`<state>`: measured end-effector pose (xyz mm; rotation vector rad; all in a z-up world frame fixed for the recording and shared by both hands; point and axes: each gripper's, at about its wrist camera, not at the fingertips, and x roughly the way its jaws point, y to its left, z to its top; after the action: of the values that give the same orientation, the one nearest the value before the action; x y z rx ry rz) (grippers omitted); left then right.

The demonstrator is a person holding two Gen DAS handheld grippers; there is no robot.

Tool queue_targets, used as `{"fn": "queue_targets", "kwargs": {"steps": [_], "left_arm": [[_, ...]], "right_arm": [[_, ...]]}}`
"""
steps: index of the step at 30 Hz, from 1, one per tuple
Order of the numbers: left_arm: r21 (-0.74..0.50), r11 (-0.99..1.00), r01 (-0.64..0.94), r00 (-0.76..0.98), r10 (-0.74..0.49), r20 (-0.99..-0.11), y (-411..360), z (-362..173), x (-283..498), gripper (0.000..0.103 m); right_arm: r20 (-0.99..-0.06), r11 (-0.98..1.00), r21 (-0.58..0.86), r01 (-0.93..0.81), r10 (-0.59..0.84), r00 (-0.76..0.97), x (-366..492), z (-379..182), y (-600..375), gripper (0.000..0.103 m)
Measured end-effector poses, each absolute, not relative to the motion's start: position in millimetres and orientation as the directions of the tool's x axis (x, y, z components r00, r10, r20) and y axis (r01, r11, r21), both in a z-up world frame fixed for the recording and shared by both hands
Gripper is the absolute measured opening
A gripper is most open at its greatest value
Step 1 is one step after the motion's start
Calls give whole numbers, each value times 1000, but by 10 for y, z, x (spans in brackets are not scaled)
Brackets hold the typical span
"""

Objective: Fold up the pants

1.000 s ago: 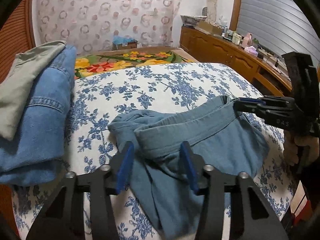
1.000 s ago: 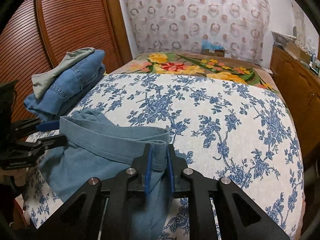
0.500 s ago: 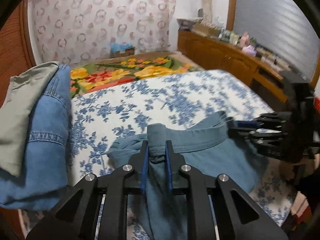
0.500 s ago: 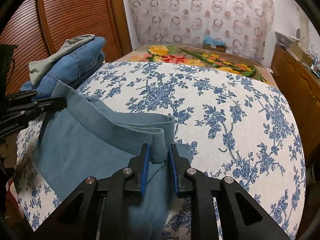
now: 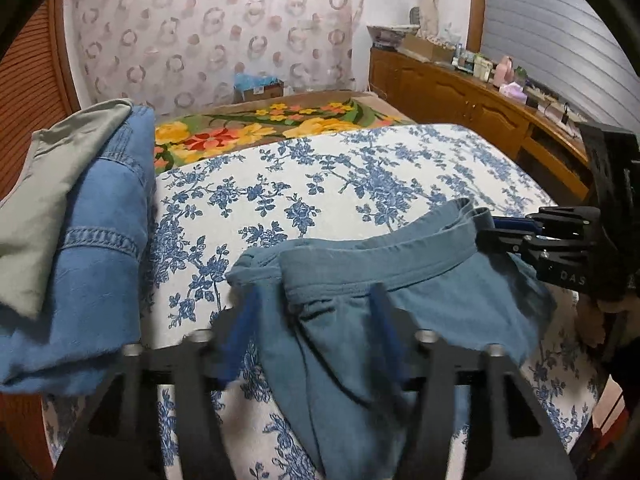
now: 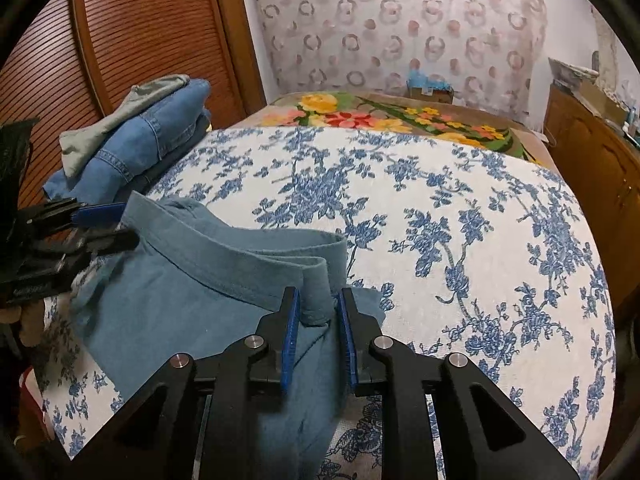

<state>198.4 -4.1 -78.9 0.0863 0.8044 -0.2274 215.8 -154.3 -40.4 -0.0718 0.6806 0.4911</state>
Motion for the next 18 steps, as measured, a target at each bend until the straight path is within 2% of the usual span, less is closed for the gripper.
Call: {"fn": "queue_targets", "kwargs": {"steps": [1,2,11,18], "left_arm": [[-8,973,229,674,-165,-720,-33,-788,1959,75],[-5,974,226,678,-161,-718,-33,-786,1935,78],[-7,968,249,669,-178,-721,-111,-801,1840,79],[8,965,261,650,-170,-741,-154,-884,1875,79]], "right_arm": [[-614,887,90,-454,408,676,2140,-395,-1553,24],[-610,889,88,-449,404,681,2119,-383,-1567,29],[-594,889,88,-450,410,693,1867,-277,-1697,54],[-628,889,74,-452,394,672,1840,-303,-1713,58]]}}
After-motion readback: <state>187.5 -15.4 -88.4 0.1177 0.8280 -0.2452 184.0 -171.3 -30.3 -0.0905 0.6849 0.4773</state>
